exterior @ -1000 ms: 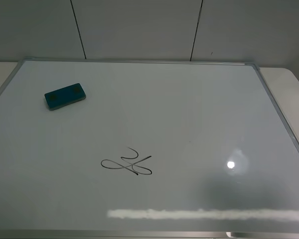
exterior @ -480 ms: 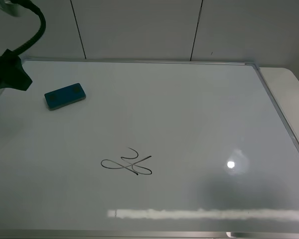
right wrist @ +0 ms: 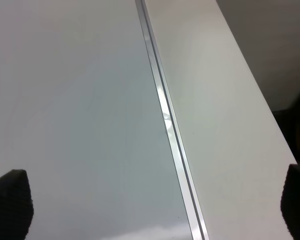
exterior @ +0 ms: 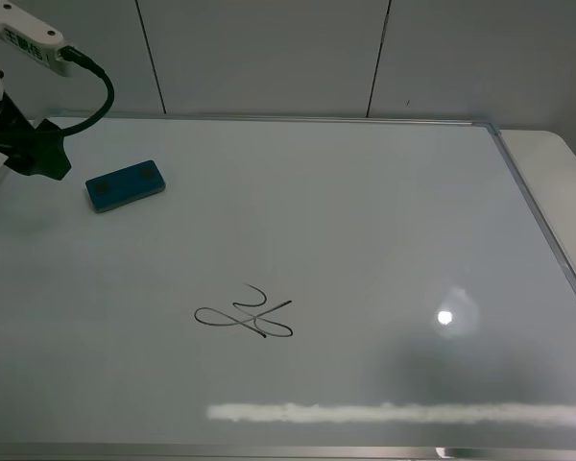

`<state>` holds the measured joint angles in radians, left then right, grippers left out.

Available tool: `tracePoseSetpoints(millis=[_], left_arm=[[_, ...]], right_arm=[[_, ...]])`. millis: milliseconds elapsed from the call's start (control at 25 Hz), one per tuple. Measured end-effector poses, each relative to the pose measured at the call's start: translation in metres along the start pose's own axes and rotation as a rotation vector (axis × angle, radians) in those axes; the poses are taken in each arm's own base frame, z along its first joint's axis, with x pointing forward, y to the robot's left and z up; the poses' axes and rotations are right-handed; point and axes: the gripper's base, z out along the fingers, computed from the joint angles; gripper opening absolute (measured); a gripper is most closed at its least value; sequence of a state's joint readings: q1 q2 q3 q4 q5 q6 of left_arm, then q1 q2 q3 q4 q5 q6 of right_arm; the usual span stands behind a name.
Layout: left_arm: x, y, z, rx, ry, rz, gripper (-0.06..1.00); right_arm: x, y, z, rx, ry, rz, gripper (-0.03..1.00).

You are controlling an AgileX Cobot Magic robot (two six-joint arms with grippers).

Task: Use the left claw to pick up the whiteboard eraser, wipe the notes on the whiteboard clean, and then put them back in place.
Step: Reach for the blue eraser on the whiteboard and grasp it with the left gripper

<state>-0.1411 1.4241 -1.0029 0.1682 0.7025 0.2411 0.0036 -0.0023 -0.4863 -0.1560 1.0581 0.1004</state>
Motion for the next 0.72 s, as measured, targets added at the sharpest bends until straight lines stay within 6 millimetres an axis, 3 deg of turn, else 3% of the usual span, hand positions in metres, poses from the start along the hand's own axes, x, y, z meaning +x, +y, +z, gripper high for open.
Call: tracePoseSetpoints(millis=[320,520,720], left_arm=[[-0.009,0.012,0.044,-0.032,-0.012,0.068,0.99],[-0.023,0.011,0.074,-0.047,0.048,0.260,0.99],[-0.041,0.014,0.075,-0.091,-0.016,0.276,0.99]], right_arm=[[0.000,0.000,0.000,0.000,0.000,0.000,0.99],[0.000,0.000,0.000,0.000,0.000,0.000,0.99],[0.000,0.000,0.000,0.000,0.000,0.000,0.99]])
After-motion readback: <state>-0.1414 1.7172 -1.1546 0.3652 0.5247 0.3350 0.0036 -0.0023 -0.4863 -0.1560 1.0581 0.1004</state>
